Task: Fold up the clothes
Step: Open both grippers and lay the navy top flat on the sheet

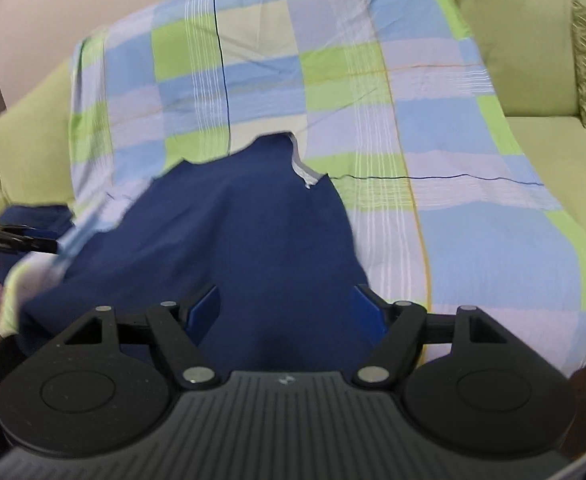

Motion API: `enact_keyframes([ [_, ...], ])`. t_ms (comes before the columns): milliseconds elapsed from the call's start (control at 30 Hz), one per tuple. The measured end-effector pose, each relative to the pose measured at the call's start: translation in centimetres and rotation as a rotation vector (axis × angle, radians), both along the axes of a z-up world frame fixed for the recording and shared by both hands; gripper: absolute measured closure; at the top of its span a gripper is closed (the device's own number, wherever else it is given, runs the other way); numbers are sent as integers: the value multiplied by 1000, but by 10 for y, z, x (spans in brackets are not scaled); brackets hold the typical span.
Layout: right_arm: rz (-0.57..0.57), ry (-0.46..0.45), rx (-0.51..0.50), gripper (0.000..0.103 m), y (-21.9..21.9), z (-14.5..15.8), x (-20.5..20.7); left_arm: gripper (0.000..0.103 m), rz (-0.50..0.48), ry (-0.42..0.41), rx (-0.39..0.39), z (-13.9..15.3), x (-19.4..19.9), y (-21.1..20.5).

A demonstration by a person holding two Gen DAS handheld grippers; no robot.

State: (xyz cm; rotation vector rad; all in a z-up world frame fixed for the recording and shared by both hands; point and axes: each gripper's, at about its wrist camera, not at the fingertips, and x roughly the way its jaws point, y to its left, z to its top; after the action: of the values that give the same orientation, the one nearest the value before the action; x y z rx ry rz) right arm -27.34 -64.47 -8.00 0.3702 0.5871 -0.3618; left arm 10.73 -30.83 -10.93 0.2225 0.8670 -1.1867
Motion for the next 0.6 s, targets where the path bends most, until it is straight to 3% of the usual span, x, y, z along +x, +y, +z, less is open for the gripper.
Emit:
enact_keyframes([
  [100, 14, 11, -5, 33, -22, -5, 19, 33, 47, 19, 16, -15, 14, -3],
  [333, 79, 47, -6, 33, -58, -18, 90, 37, 104, 141, -27, -42, 56, -31],
  [400, 92, 59, -10, 33, -72, -24, 117, 41, 94, 121, -22, -45, 58, -38],
  [433, 93, 64, -9, 33, -79, -27, 126, 52, 88, 104, -17, -46, 58, -42],
  [467, 95, 69, -8, 33, -86, -29, 135, 71, 82, 87, -12, -47, 58, -45],
  [500, 100, 70, 1, 33, -92, -33, 144, 80, 79, 73, -7, -48, 58, -48],
  [600, 121, 71, 36, 34, -109, -43, 167, 93, 75, 61, -6, -48, 58, -54],
])
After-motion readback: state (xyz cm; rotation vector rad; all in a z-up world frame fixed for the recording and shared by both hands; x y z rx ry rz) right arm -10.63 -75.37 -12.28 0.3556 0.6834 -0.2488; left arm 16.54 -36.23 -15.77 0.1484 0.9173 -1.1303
